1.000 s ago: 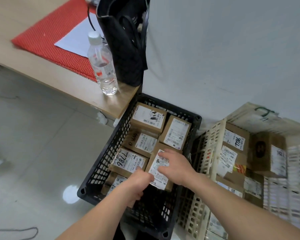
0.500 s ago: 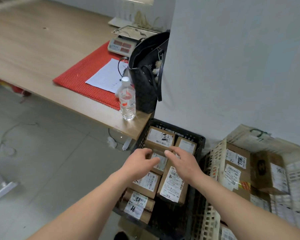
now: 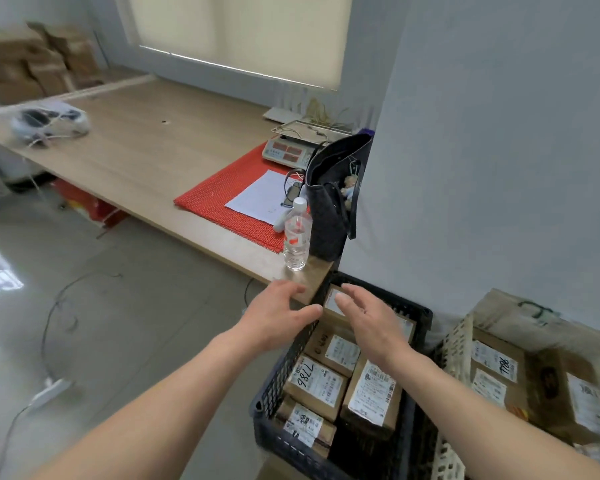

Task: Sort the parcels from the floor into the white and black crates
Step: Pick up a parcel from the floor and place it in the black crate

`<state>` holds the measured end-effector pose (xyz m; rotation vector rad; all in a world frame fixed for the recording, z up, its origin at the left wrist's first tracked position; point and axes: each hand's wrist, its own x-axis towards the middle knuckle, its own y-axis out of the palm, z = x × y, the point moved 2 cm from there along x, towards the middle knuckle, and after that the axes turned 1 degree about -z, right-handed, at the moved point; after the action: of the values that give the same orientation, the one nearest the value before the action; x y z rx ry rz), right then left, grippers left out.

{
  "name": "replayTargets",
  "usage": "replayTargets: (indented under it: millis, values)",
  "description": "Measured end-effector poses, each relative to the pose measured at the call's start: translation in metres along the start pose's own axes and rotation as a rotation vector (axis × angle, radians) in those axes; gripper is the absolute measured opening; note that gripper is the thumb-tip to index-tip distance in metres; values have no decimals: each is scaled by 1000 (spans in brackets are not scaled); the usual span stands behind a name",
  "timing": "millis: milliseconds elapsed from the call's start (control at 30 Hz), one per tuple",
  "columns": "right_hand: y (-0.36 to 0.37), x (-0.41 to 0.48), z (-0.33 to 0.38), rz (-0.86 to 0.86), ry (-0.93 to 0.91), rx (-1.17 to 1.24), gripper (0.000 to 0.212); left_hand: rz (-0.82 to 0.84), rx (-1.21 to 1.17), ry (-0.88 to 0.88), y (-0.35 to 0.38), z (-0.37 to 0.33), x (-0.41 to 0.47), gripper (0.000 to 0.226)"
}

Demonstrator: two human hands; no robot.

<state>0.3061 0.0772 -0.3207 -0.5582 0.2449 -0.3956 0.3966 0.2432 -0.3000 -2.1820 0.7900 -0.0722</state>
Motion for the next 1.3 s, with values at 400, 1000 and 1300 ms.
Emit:
replayTargets:
  millis: [400,1000,1300]
  values:
    - [4,-42,62,202,-286,59,84,-354,13,-129,-52,-13,-114,55]
    - [130,-201,149,542,-606,-11,68,-749,-23,-498,-69,65,-390,60]
    - [233,-368,184,743,-694,1,54,-924,-45,-690,-59,118,-598,57]
